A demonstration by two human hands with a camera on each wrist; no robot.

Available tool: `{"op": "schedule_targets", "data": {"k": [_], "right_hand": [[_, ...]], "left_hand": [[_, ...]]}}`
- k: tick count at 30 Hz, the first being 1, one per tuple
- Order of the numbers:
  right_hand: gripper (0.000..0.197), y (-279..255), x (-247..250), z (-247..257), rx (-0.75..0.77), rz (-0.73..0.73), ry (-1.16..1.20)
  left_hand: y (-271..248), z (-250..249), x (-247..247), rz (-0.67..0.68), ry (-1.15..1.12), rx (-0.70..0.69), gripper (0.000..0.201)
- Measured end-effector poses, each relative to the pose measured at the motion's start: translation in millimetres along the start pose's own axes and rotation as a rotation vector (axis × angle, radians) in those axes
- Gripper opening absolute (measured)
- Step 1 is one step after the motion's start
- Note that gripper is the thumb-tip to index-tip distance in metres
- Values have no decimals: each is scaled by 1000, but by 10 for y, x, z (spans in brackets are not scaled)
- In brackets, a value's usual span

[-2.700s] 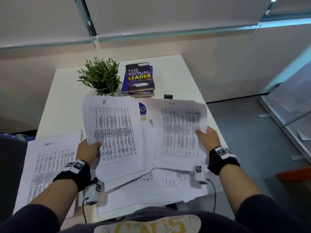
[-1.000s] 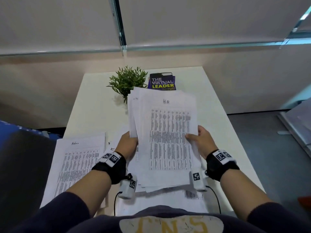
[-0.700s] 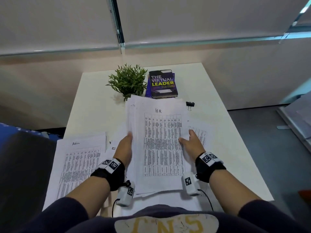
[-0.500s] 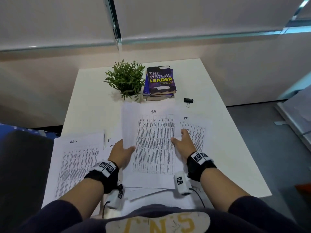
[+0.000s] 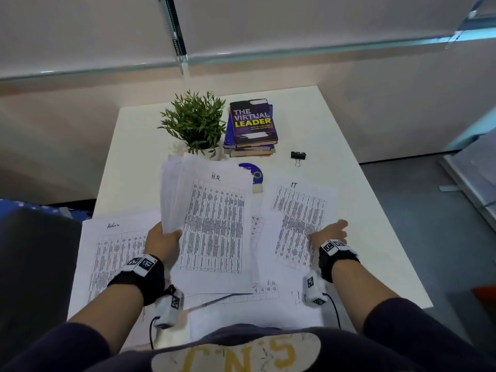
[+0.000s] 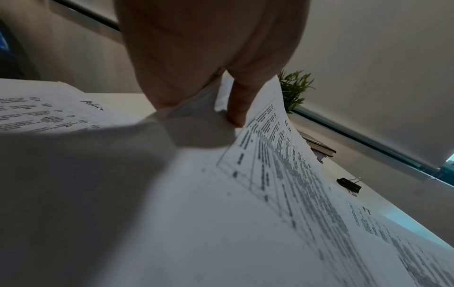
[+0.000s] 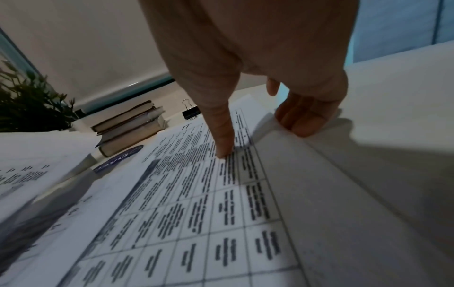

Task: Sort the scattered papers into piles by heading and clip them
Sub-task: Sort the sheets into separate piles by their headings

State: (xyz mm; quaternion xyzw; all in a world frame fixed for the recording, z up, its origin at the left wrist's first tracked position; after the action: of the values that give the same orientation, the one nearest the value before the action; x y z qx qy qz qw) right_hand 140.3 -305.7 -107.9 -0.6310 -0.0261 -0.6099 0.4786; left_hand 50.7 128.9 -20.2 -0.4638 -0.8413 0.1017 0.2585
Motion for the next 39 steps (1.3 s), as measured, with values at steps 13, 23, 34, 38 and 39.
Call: {"op": "schedule_targets", "data": {"k": [13, 23, 34, 38, 39], "right_hand": [[10, -235, 156, 270, 503, -227, -87], [9, -511, 203, 217, 725, -166, 122], [41, -131, 86, -121, 336, -24, -388], [54, -82, -17, -119, 287, 8, -390], [48, -64, -58, -102, 300, 25, -332]], "left_hand": [[24, 59, -50, 8, 41, 23, 34], [25, 84, -55, 5, 35, 24, 34], [3, 122, -43, -4, -27, 47, 38], [-15, 124, -31, -15, -38, 55, 40], [-17, 120, -31, -17, -38, 55, 40]]}}
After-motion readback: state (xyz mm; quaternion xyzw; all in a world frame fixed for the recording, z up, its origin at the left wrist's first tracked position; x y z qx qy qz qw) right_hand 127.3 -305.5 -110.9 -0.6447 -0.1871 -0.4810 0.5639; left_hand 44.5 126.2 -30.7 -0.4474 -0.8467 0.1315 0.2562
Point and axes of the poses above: each hand's wrist, its own y-axis towards the middle knuckle, its own x-axis out of the back of the hand, z = x × y, the point moved 7 cm from there along y, towards the middle knuckle, and after that the axes turned 14 degrees about -y, right-handed, at the moved point
